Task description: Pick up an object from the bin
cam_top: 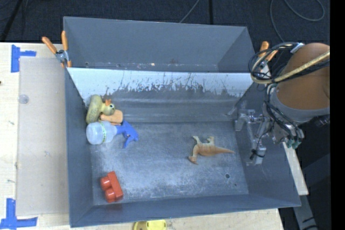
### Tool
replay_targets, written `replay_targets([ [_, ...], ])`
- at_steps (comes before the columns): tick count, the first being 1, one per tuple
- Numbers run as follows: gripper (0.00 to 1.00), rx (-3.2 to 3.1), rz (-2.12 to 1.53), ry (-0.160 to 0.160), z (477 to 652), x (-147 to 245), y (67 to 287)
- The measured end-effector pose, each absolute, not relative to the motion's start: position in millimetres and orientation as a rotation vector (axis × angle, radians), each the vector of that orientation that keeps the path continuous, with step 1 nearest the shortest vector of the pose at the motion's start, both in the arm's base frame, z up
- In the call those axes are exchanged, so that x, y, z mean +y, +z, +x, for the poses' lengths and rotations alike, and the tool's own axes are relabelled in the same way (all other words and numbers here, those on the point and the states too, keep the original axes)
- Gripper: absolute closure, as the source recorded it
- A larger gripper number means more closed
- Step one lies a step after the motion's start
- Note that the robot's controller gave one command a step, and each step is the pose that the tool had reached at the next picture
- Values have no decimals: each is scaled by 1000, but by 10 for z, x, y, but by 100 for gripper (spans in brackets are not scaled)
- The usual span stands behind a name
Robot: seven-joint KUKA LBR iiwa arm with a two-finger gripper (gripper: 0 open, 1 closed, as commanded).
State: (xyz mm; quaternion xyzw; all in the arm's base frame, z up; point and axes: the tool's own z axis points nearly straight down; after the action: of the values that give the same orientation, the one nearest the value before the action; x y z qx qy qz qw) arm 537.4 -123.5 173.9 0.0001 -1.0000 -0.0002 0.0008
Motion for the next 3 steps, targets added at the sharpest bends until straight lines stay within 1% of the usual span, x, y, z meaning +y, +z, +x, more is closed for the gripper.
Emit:
replay_targets([
  [1, 0, -3141, 26, 0, 5596, -1019, 1080],
  [2, 0, -3132, 32, -4, 5646, -940, 678],
  [3, 0, -3129, -234, -2, 5619, -867, 967],
])
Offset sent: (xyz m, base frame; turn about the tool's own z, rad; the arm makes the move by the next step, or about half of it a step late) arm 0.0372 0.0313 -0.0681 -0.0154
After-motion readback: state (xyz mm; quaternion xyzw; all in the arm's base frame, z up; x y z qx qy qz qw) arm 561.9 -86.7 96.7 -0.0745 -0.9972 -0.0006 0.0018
